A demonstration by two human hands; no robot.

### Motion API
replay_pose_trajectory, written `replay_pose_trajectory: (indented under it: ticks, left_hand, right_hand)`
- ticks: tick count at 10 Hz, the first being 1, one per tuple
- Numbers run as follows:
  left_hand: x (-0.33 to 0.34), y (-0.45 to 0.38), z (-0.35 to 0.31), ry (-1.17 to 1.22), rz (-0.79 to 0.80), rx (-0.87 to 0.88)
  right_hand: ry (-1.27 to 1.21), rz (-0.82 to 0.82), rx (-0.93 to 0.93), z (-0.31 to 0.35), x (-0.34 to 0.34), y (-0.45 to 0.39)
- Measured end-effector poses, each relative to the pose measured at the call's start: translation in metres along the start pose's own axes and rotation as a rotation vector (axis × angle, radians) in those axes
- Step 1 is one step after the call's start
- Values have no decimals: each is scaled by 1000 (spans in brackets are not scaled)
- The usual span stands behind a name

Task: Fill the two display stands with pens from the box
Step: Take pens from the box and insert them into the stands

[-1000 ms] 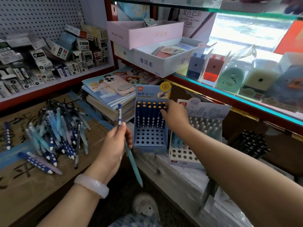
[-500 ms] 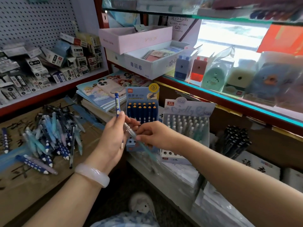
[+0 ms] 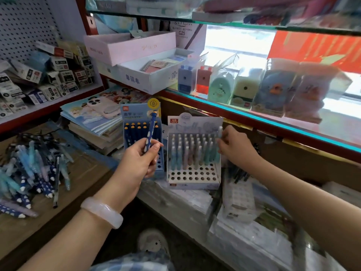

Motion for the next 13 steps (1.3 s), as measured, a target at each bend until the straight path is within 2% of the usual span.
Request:
replay_pose_trajectory:
  ticks: [1, 3, 6, 8, 11, 13]
  left_hand:
    - [6, 1, 1, -6, 31, -6]
    - [0, 5, 6, 42, 6, -31]
    - [-4, 5, 19, 77, -9, -71]
    - [-8, 9, 18, 100, -22, -64]
    - [-10, 10, 21, 133, -26, -69]
    - [-13, 11, 22, 128, -28, -65]
  right_hand:
    - [67, -30, 47, -11, 1, -2]
    - [42, -58, 60, -19, 4, -2]
    - [185, 21, 119, -18, 12, -15]
    - [166, 8, 139, -17, 12, -19]
    - [168, 78, 167, -19, 13, -22]
    - [312, 110, 222, -23, 15, -20]
Point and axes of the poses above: each hand's wrist, its own y-axis away from the middle knuckle, its own x-axis out of the palm, z = x × y, the point moved 5 cm from there along -y, towards the middle knuckle, and after that the axes turned 8 degrees about z, right-handed, at the moved point
